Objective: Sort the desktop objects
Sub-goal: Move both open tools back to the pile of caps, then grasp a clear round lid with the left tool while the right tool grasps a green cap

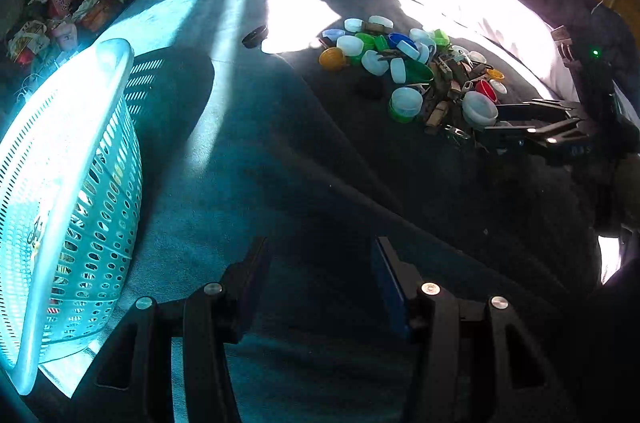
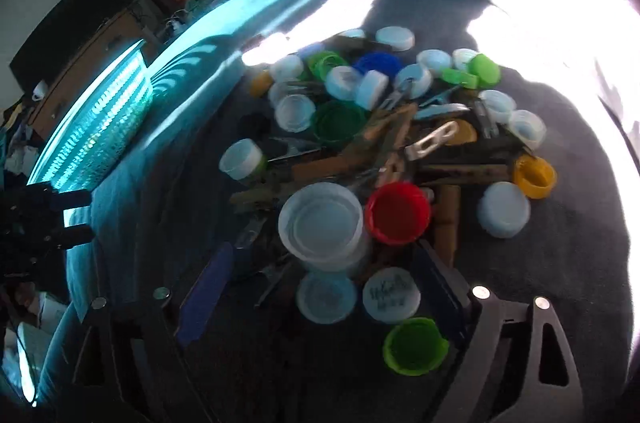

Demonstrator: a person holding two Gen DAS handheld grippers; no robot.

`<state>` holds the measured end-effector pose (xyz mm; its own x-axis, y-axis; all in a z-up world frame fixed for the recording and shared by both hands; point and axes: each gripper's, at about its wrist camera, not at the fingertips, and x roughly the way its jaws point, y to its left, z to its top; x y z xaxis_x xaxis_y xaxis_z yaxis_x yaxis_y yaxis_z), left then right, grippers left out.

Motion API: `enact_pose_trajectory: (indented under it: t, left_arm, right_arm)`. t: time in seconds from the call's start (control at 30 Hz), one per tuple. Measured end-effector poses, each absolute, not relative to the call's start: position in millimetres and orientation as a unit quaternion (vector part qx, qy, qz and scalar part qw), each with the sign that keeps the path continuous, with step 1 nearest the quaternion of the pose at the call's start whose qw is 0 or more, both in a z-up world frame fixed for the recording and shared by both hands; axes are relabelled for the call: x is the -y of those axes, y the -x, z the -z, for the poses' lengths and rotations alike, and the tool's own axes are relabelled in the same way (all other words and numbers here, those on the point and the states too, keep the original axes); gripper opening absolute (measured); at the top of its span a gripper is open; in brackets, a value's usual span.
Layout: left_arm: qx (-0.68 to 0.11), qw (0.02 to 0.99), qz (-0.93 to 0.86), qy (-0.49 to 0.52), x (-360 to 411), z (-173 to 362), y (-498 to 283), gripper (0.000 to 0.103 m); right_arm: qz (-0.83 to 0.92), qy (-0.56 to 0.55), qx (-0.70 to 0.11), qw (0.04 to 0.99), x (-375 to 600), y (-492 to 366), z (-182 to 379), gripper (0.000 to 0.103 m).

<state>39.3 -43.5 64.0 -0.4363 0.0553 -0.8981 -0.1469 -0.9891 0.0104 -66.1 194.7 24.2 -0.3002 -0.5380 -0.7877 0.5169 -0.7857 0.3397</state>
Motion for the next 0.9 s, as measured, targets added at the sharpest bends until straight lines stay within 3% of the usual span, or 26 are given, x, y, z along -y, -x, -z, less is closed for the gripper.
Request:
enact_pose_trajectory:
  t: [0.07,0.13,0.23,0.33,0.5,0.6,0.73,0.8,0.9]
  left_arm:
    - [-0.039,0.058,-0.845,0.530,43.7,-57.6,-40.6,0.054]
    - [-0.040,0.057,-0.844,0.532,43.7,-51.2,-42.3,0.054]
    - [-0.036,0.055,-0.843,0.535,46.4,-44.2,-45.3,0.054]
    - [-0.037,0.054,-0.840,0.539,46.1,-40.0,-45.7,0.054]
    - [-0.038,0.058,-0.836,0.545,37.1,-39.4,-43.6,0.054]
    - [-0.034,0.057,-0.841,0.537,36.3,-46.1,-46.7,0.054]
    - [-0.029,0.049,-0.842,0.537,43.0,-47.1,-56.0,0.054]
    - [-0.019,0.044,-0.838,0.544,48.7,-41.4,-57.1,0.054]
    - [-0.022,0.045,-0.840,0.541,46.3,-38.2,-56.5,0.054]
  right_arm:
    - [0.780,-0.489,-0.018,0.391,-168.9,49.1,-28.3,0.086]
    - [0.755,-0.485,-0.024,0.440,-155.9,32.5,-31.3,0.077]
    - [0.754,-0.461,0.002,0.468,-166.6,15.3,-45.4,0.077]
    - [0.774,-0.432,0.085,0.454,-203.6,15.8,-54.9,0.077]
    - [0.831,-0.437,0.061,0.338,-220.6,39.8,-47.6,0.079]
    - [0.807,-0.464,0.036,0.363,-196.3,58.0,-37.5,0.079]
    - [0.745,-0.454,-0.009,0.489,-151.6,37.0,-39.6,0.077]
    - [0.721,-0.447,0.013,0.530,-151.1,25.8,-47.1,0.077]
    - [0.754,-0.449,0.021,0.479,-170.9,31.1,-42.8,0.077]
